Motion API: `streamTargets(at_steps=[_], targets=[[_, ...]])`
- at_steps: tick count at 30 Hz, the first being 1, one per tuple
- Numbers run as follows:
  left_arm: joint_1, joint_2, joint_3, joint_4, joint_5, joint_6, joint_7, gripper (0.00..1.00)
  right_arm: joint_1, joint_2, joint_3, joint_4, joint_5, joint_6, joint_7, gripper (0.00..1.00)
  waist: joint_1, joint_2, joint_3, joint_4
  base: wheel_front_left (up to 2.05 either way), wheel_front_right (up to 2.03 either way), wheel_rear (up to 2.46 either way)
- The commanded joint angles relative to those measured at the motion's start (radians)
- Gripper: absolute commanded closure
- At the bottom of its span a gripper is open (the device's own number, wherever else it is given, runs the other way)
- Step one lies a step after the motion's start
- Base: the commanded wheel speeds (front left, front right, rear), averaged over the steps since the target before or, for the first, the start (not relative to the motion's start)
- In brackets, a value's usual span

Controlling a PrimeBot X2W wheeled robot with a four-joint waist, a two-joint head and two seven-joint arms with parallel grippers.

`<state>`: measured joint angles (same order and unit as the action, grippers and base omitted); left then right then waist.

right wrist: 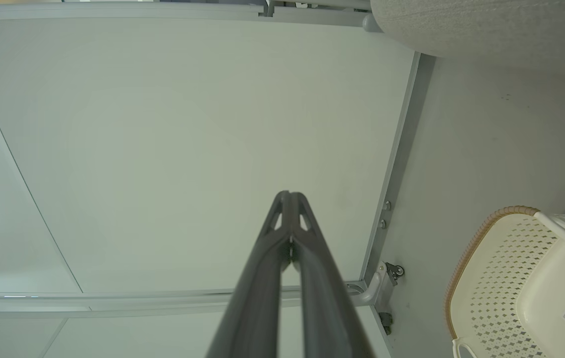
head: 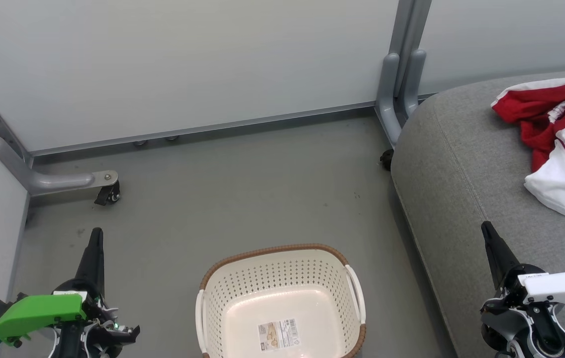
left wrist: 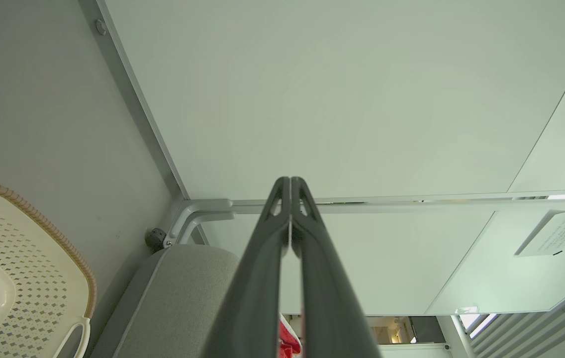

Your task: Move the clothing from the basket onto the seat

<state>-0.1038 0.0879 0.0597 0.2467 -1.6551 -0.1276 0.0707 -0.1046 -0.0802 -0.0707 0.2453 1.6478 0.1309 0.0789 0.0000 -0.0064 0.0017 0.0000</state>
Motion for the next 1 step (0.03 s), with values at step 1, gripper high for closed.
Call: streamTargets(at_steps=[1], targets=[[-0.012, 0.003, 0.004, 0.001, -0.004, -0.006, 0.005, 1.00, -0.010, -0.003, -0.003, 0.002, 0.001, 0.000, 0.005, 1.00, 0.0000, 0.0064, 0.000, 0.000, 0.00, 0.00, 0.00]])
